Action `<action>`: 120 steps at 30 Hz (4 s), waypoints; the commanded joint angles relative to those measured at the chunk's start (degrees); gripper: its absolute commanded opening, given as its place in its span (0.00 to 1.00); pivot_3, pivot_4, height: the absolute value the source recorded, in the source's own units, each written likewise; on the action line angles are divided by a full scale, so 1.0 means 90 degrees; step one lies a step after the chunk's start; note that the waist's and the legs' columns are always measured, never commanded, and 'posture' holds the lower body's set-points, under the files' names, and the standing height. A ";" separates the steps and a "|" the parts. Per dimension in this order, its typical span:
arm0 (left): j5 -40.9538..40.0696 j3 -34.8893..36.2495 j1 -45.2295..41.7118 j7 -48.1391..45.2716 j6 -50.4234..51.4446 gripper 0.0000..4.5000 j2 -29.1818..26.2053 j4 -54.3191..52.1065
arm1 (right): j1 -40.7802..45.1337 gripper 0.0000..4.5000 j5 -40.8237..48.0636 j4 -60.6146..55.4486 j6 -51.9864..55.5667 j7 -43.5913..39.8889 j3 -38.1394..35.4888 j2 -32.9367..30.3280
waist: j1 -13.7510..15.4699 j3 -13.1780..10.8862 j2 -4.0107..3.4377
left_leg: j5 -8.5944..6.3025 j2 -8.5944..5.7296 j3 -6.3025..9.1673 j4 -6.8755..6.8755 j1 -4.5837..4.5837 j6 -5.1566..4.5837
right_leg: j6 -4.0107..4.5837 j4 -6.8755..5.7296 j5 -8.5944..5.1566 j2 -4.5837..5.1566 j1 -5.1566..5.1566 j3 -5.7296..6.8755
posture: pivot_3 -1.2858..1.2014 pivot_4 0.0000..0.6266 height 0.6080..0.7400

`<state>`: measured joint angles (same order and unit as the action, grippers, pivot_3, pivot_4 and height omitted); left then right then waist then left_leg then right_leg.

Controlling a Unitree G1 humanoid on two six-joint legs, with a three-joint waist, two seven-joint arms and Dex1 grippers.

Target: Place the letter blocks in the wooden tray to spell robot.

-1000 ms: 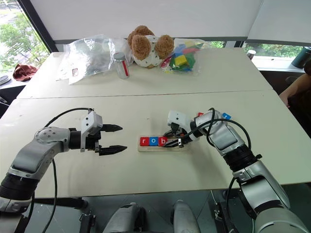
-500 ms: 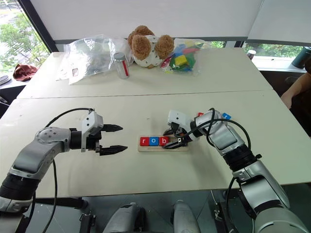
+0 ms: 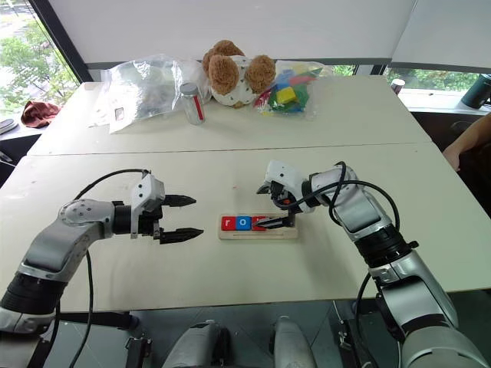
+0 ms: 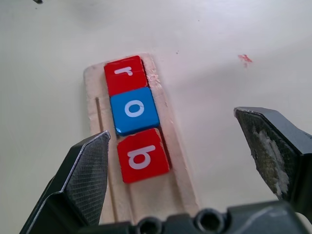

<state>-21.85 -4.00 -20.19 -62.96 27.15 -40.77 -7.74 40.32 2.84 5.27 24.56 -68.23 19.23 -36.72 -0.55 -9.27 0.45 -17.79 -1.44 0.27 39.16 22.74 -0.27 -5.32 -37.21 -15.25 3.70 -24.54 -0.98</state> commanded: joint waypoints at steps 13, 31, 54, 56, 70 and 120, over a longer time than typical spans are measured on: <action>-0.0532 0.0034 -0.0800 -0.0074 0.0469 1.00 0.0043 -0.0609 | -0.0813 0.99 0.0196 -0.1610 0.4028 0.5345 -0.3947 0.1717 | -0.0055 0.0003 -0.0002 | 0.0018 0.0005 -0.0002 -0.0013 -0.0001 0.0033 | 0.0001 -0.0008 0.0000 -0.0005 -0.0006 -0.0011 | 0.52 0.24 1.00; -0.0324 -0.0117 -0.0989 -0.0123 0.0344 1.00 0.0009 -0.0570 | -0.0915 0.88 -0.0055 -0.0322 0.3293 0.7194 -0.3436 0.3022 | -0.0071 0.0005 -0.0002 | 0.0008 0.0000 -0.0004 -0.0007 -0.0022 0.0011 | 0.0000 -0.0015 0.0000 -0.0014 0.0011 -0.0011 | 0.52 0.24 1.00; 0.0054 -0.1185 -0.1506 -0.0823 -0.0298 1.00 0.0504 -0.0169 | -0.2919 0.26 0.0035 -0.5171 0.6526 0.7704 -0.4124 0.3363 | -0.0015 0.0006 -0.0002 | 0.0000 0.0000 0.0001 -0.0006 -0.0005 -0.0003 | 0.0000 -0.0009 0.0000 -0.0018 0.0003 -0.0009 | 0.52 0.24 1.00; 0.0092 -0.1257 -0.1644 -0.0905 -0.0388 1.00 0.0626 0.0009 | -0.2991 0.26 -0.0011 -0.5127 0.6561 0.7762 -0.4225 0.3486 | -0.0022 0.0006 -0.0003 | 0.0001 -0.0001 0.0000 -0.0003 -0.0014 -0.0004 | 0.0000 -0.0013 0.0000 -0.0026 0.0012 -0.0007 | 0.52 0.24 1.00; 0.0188 -0.1157 -0.1849 -0.0994 -0.0532 1.00 0.0847 0.0567 | -0.2821 0.99 -0.0057 -0.4737 0.6312 0.7801 -0.4266 0.3544 | -0.0045 0.0007 -0.0003 | 0.0001 0.0005 -0.0004 -0.0005 -0.0029 -0.0003 | 0.0000 -0.0021 0.0000 -0.0040 0.0016 -0.0012 | 0.52 0.24 1.00; -0.0100 -0.0325 -0.0787 -0.0806 0.0150 1.00 -0.0674 -0.0500 | -0.0577 0.25 0.0678 0.1325 -0.1612 -0.1036 -0.1513 -0.1130 | -0.0110 -0.0006 -0.0010 | -0.0002 0.0010 -0.0009 -0.0002 -0.0046 -0.0007 | -0.0003 -0.0010 -0.0002 -0.0019 0.0037 -0.0028 | 0.52 0.24 1.00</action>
<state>-23.63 -8.15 -27.32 -69.93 30.04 -46.03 -12.93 32.03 8.93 22.78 7.35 -77.94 4.13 -47.69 -1.54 -9.33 0.36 -17.80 -1.34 0.19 39.14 22.33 -0.30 -5.34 -37.36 -15.27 3.51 -24.26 -1.22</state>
